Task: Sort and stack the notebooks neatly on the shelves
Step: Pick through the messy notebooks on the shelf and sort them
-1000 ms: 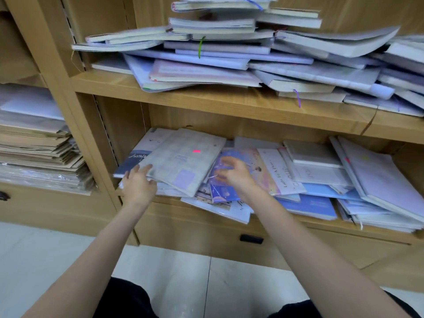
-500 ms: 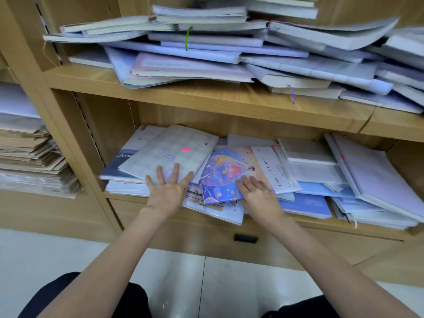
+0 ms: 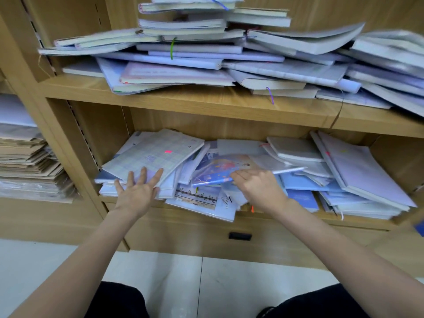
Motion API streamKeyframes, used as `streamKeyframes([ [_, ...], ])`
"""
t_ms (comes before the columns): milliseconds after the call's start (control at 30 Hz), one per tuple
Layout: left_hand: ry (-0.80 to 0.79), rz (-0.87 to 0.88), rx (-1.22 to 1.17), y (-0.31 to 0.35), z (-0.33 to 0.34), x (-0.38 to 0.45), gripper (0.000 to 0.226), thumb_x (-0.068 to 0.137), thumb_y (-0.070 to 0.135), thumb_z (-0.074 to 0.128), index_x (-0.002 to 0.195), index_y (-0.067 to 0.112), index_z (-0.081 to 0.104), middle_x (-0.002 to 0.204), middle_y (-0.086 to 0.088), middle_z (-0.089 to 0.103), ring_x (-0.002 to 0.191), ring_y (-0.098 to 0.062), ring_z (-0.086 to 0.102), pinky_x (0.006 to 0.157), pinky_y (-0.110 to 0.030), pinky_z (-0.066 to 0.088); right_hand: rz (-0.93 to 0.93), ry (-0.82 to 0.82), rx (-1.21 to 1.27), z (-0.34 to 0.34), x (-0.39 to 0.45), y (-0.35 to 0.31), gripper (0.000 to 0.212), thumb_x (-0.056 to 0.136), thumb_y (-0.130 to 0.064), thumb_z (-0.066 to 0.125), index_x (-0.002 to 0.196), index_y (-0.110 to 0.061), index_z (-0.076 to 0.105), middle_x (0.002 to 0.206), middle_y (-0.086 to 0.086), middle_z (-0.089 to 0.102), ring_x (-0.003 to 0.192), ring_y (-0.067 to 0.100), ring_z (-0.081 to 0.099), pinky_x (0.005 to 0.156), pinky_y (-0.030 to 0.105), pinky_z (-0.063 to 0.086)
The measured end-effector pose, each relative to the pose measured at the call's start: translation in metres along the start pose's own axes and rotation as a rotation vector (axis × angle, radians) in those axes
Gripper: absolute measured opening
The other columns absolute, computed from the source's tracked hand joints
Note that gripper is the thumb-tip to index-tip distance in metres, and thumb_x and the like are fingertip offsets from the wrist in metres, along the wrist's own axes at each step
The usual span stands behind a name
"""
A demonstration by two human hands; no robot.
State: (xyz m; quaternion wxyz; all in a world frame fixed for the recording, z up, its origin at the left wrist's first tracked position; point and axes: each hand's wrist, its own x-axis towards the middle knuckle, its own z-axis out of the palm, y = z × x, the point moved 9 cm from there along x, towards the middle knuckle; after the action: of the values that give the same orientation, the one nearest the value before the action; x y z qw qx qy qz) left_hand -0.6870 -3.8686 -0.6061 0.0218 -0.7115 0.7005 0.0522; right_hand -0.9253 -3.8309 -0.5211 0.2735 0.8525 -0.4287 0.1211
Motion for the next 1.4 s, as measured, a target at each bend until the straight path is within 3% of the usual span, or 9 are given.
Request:
streamKeyframes([
  [167, -0.022, -0.023, 0.01, 0.004, 0.008, -0.002, 0.051, 0.102, 0.035, 0.019, 0.147, 0.037, -0.004, 0.157, -0.005, -0.001, 0.143, -0.037, -0.001, 0.112, -0.06, 0.006, -0.141, 0.115, 0.055, 0.002, -0.043, -0.031, 0.013, 0.066, -0.005, 0.064, 0.078, -0.009, 0.069, 0.075, 0.005, 0.068, 0.068, 0.021, 0.067, 0.054, 0.028, 0.053],
  [300, 0.101, 0.133, -0.104, 0.033, -0.004, -0.019, 0.05, 0.099, 0.038, 0.03, 0.147, 0.031, 0.02, 0.154, -0.005, 0.023, 0.14, -0.027, 0.02, 0.114, -0.047, 0.016, 0.166, -0.161, -0.175, 0.044, -0.073, 0.018, 0.053, 0.045, 0.001, 0.067, 0.098, 0.006, 0.068, 0.098, 0.022, 0.068, 0.085, 0.038, 0.068, 0.071, 0.045, 0.056],
  [433, -0.057, 0.37, -0.323, 0.1, 0.01, -0.051, 0.059, 0.092, 0.056, 0.035, 0.146, 0.035, 0.022, 0.155, 0.002, 0.02, 0.143, -0.013, 0.016, 0.115, -0.042, 0.009, 0.244, -0.367, -0.177, 0.038, -0.086, 0.052, 0.058, 0.02, 0.012, 0.077, 0.076, -0.001, 0.068, 0.069, 0.009, 0.065, 0.055, 0.028, 0.064, 0.036, 0.029, 0.044],
  [533, 0.004, 0.349, -0.437, 0.108, 0.006, -0.051, 0.071, 0.083, 0.059, 0.044, 0.146, 0.033, 0.024, 0.152, -0.007, 0.026, 0.141, -0.019, 0.023, 0.114, -0.039, 0.019, 0.183, -0.324, -0.112, -0.002, -0.067, 0.054, 0.036, 0.039, 0.002, 0.077, 0.068, -0.013, 0.065, 0.056, -0.001, 0.06, 0.046, 0.022, 0.059, 0.037, 0.018, 0.016],
  [667, 0.253, 0.232, -0.519, 0.065, -0.02, -0.04, 0.054, 0.086, 0.019, 0.061, 0.137, 0.016, 0.044, 0.137, -0.015, 0.047, 0.125, -0.034, 0.044, 0.104, -0.039, 0.034, -0.006, -0.048, -0.037, -0.055, -0.062, 0.011, 0.022, 0.072, -0.035, 0.054, 0.055, -0.021, 0.06, 0.047, -0.004, 0.058, 0.04, 0.016, 0.057, 0.04, 0.016, 0.02],
  [800, 0.115, -0.15, -1.395, 0.041, 0.016, -0.072, 0.049, 0.087, 0.002, 0.06, 0.127, 0.02, 0.037, 0.125, -0.015, 0.056, 0.109, -0.03, 0.056, 0.092, -0.04, 0.047, -0.044, -0.098, 0.171, -0.056, -0.062, -0.041, 0.028, 0.049, -0.038, 0.083, 0.056, -0.022, 0.062, 0.052, -0.006, 0.057, 0.048, 0.017, 0.058, 0.047, 0.016, 0.018],
  [900, -0.064, -0.242, -1.905, 0.062, 0.04, -0.105, 0.042, 0.089, -0.001, 0.053, 0.118, 0.026, 0.037, 0.106, -0.01, 0.065, 0.089, -0.025, 0.065, 0.073, -0.034, 0.057, -0.021, -0.348, 0.385, -0.026, -0.06, -0.056, 0.03, 0.072, -0.044, 0.072, 0.087, -0.019, 0.068, 0.093, -0.001, 0.066, 0.092, 0.016, 0.061, 0.06, 0.024, 0.038],
  [1067, 0.036, -0.258, -1.838, 0.063, 0.046, -0.113, 0.053, 0.088, -0.009, 0.052, 0.116, 0.033, 0.038, 0.105, -0.011, 0.063, 0.084, -0.027, 0.062, 0.056, -0.025, 0.056, 0.402, -0.587, 0.643, 0.057, -0.071, 0.008, 0.096, 0.056, -0.077, 0.058, 0.139, -0.034, 0.036, 0.152, 0.006, 0.024, 0.139, 0.024, 0.023, 0.112, 0.037, 0.022],
  [1400, 0.07, -0.131, -1.6, 0.054, -0.007, -0.099, 0.063, 0.093, 0.003, 0.05, 0.144, 0.032, 0.026, 0.084, -0.006, 0.055, 0.073, -0.017, 0.06, 0.051, -0.019, 0.053, 0.71, -0.339, 1.035, 0.059, -0.073, 0.022, 0.094, 0.069, -0.018, 0.082, 0.144, -0.023, 0.025, 0.102, 0.005, 0.036, 0.08, 0.008, 0.041, 0.069, 0.015, 0.035],
])
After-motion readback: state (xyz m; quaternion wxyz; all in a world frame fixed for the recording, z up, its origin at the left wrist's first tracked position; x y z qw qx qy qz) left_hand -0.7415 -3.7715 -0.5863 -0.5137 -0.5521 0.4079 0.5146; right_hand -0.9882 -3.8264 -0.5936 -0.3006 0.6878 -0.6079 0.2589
